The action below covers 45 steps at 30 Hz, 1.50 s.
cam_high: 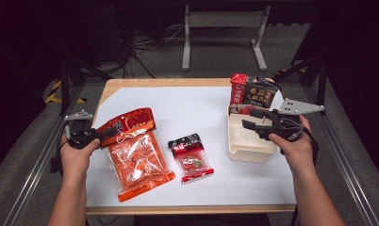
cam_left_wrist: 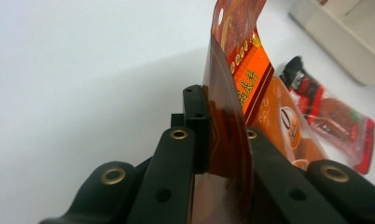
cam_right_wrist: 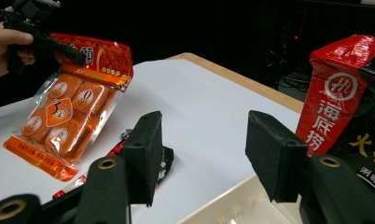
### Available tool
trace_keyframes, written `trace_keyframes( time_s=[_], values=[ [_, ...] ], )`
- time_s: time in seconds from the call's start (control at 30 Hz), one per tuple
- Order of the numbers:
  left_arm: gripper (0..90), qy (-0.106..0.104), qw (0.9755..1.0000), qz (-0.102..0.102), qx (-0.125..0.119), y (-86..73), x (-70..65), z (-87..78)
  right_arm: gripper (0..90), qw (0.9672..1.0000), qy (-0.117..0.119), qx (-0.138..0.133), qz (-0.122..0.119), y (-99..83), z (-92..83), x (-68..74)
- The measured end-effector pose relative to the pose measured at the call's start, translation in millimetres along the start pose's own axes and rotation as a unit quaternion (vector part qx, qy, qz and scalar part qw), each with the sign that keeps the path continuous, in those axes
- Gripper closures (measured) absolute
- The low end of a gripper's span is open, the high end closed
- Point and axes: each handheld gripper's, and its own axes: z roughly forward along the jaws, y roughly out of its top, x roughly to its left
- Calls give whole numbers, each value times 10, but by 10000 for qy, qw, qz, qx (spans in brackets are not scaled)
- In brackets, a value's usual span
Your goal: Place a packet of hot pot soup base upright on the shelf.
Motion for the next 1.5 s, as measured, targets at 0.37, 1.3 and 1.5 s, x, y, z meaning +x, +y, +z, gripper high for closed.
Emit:
trace_keyframes(
  time_s=[0.37,1.3,1.5],
  values=[
    [900,-344,9968,663,-295,179,-326,-297,460,9999,149,-15,-66,30,7,65],
    [900,-725,9806,1564,-928,394,-1032,-636,402,9974,676,56,-225,115,269,357],
    [900,-644,9801,1547,-1064,425,-1029,-635,383,9967,743,78,-311,140,370,401]
  ],
)
